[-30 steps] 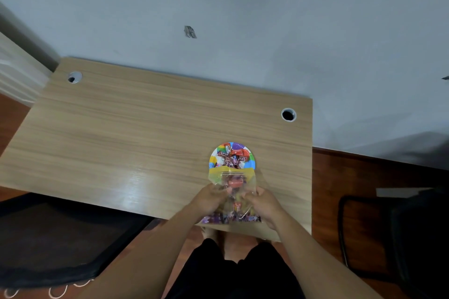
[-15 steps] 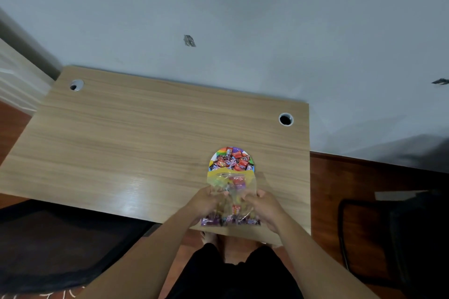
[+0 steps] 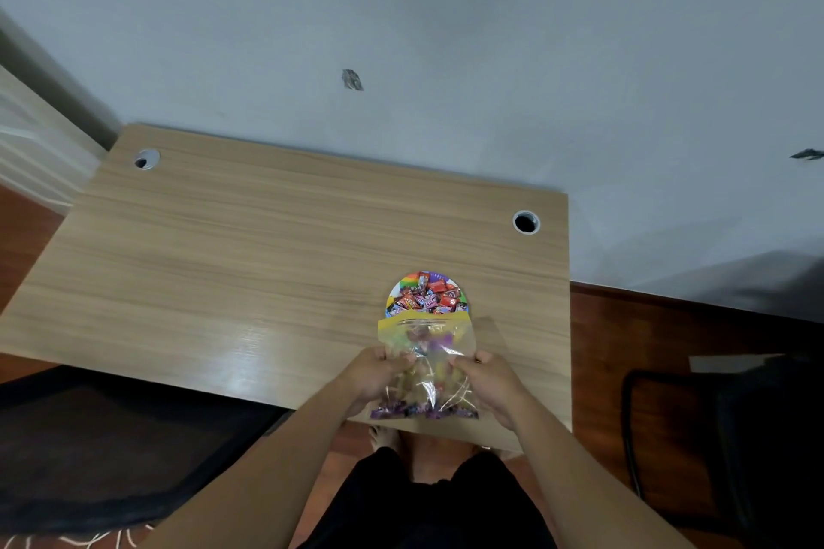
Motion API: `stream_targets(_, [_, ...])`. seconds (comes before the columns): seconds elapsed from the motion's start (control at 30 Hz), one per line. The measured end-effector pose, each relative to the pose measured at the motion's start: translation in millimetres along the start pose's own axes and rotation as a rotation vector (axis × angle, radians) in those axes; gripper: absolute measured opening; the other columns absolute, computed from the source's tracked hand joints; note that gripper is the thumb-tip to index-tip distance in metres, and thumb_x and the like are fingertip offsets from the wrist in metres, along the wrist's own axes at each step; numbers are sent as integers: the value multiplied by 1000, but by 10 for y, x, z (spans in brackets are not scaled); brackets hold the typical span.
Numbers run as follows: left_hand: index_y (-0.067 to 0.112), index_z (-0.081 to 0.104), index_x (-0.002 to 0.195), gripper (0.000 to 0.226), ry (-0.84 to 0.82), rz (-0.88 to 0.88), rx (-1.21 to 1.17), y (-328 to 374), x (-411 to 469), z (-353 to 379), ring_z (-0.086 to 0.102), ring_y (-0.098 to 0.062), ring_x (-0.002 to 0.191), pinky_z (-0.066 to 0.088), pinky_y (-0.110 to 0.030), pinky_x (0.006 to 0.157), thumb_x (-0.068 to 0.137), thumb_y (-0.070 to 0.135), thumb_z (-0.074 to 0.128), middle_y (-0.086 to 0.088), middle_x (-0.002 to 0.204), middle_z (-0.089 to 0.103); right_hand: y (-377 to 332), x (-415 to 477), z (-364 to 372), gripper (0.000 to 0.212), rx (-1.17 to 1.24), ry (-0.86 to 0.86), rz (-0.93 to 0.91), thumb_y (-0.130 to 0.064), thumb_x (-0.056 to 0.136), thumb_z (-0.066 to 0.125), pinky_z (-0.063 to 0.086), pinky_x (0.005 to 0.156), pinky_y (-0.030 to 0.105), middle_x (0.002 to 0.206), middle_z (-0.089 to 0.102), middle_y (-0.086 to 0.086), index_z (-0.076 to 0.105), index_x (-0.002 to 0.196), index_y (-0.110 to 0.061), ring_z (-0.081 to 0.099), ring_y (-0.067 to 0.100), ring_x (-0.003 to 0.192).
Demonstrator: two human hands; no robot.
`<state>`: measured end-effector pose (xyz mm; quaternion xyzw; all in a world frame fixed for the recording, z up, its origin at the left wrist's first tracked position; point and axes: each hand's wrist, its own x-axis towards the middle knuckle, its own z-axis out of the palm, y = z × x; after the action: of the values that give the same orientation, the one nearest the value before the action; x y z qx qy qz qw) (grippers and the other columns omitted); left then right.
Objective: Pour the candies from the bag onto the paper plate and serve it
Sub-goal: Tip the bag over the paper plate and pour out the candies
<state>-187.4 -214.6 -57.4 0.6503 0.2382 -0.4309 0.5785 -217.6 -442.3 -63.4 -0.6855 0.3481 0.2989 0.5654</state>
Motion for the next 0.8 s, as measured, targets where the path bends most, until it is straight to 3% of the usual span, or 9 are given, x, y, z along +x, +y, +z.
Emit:
stream_targets(0.13, [-1, 82, 112, 34, 59, 25, 22, 19, -23, 28, 72, -25, 88, 55, -31, 76, 98, 30, 77, -22, 115, 83, -5, -26, 8, 27, -19, 27, -3, -36, 98, 74, 36, 53, 26, 50, 58, -14, 79, 84, -12, 45, 9, 47])
stream_targets(0.23, [4, 85, 107, 34, 80, 27, 16, 9, -44, 46, 80, -34, 98, 57, -38, 84, 94, 35, 81, -17, 108, 86, 32, -21, 15, 33, -3, 25, 6, -42, 97, 74, 34, 52, 26, 50, 59, -14, 81, 95, -10, 42, 12, 46])
stream_targets(0.33, [6, 85, 106, 28, 91, 44, 0, -7, -45, 60, 80, -36, 110, 62, -39, 91, 96, 31, 80, -10, 104, 87, 15, -65, 9, 30, 29, 22, -4, -44, 96, 74, 41, 64, 31, 63, 72, -12, 80, 90, -16, 51, 20, 63])
stream_targets(0.43, [4, 84, 108, 29, 78, 65, -8, 10, -93, 93, 82, -34, 106, 64, -30, 79, 98, 30, 77, -11, 104, 87, 3, -101, -9, 27, 18, 28, -36, -40, 99, 73, 40, 62, 29, 63, 71, -13, 78, 86, -17, 53, 18, 64])
stream_targets(0.5, [7, 80, 118, 45, 73, 60, -7, 52, -151, 93, 79, -25, 99, 61, -27, 71, 97, 47, 74, -12, 112, 85, -34, -146, -15, 23, 27, 24, -57, -34, 100, 72, 45, 63, 28, 78, 82, -9, 79, 89, -15, 61, 13, 65])
stream_targets(0.53, [9, 76, 124, 57, 86, 65, 7, 77, -178, 92, 76, -22, 100, 60, -30, 76, 95, 58, 72, -13, 119, 83, -47, -164, -17, 21, 39, 26, -64, -32, 100, 72, 48, 65, 27, 89, 85, -4, 80, 93, -14, 65, 10, 67])
stream_targets(0.6, [17, 70, 132, 71, 113, 79, 10, 114, -198, 74, 70, -18, 112, 58, -37, 93, 90, 75, 65, -3, 129, 76, -90, -211, -45, 19, 42, 16, -59, -31, 100, 73, 47, 59, 23, 92, 84, -4, 81, 101, -14, 65, 2, 60])
stream_targets(0.7, [30, 71, 112, 36, 138, 204, -61, 233, -328, 62, 71, -13, 108, 57, -33, 81, 100, 62, 61, 12, 113, 76, -166, -264, -80, 21, 93, -13, -79, -31, 100, 76, 47, 55, 21, 102, 86, 0, 81, 111, -15, 70, 6, 66])
stream_targets(0.8, [25, 78, 120, 26, 138, 343, -147, 356, -365, 22, 80, -21, 110, 64, -50, 93, 103, 43, 69, 1, 117, 84, -313, -360, -120, 19, 176, -12, -114, -24, 99, 78, 55, 61, 24, 100, 86, -1, 80, 115, -15, 75, 4, 68])
